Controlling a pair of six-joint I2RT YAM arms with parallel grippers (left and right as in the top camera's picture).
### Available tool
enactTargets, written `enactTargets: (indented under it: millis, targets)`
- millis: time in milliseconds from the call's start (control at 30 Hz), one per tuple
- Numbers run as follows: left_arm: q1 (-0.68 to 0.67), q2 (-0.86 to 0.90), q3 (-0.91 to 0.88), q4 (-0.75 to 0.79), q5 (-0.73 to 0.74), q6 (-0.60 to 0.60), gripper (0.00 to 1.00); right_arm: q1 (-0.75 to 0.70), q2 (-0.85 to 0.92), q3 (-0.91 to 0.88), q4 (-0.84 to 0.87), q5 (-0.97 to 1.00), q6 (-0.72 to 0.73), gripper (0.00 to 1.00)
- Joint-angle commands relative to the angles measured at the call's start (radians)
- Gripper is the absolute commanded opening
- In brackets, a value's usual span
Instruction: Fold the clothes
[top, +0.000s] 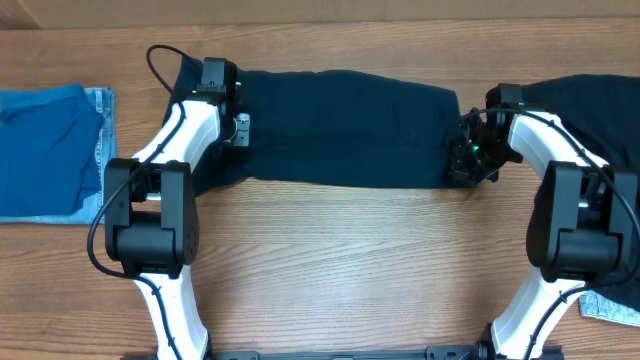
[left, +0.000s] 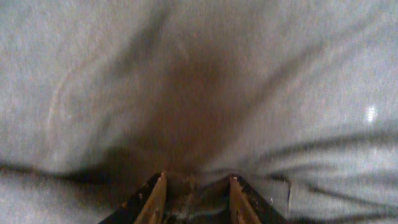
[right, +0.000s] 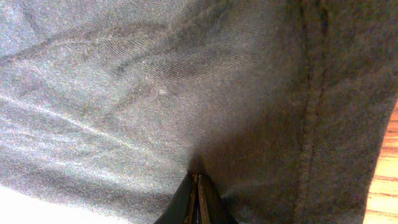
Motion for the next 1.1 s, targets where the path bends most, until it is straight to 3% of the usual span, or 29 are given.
enactTargets:
  millis: [0, 167, 267, 500, 667, 1067]
  targets:
    - [-0.002, -0.087, 0.108, -0.072, 0.016, -0.004, 0.40, 0.001, 0.037, 0.012, -0.001, 0.026, 0.000, 0.04]
    - [0.000, -0.221, 0.162, -0.181, 0.016, -0.004, 0.47, 0.001, 0.025, 0.166, -0.048, 0.026, 0.000, 0.04]
    - [0.000, -0.242, 0.161, -0.322, 0.024, -0.034, 0.47, 0.001, 0.024, 0.275, -0.073, 0.026, 0.000, 0.04]
    - [0.000, -0.214, 0.041, -0.418, 0.031, -0.068, 0.42, 0.001, 0.027, 0.285, -0.119, 0.171, 0.000, 0.04]
    - [0.001, -0.214, -0.084, -0.350, 0.012, -0.075, 0.43, 0.001, 0.028, 0.248, -0.114, 0.201, 0.000, 0.04]
    - [0.001, -0.213, -0.330, 0.021, -0.107, -0.074, 0.47, 0.001, 0.029, 0.029, 0.058, 0.196, 0.005, 0.04]
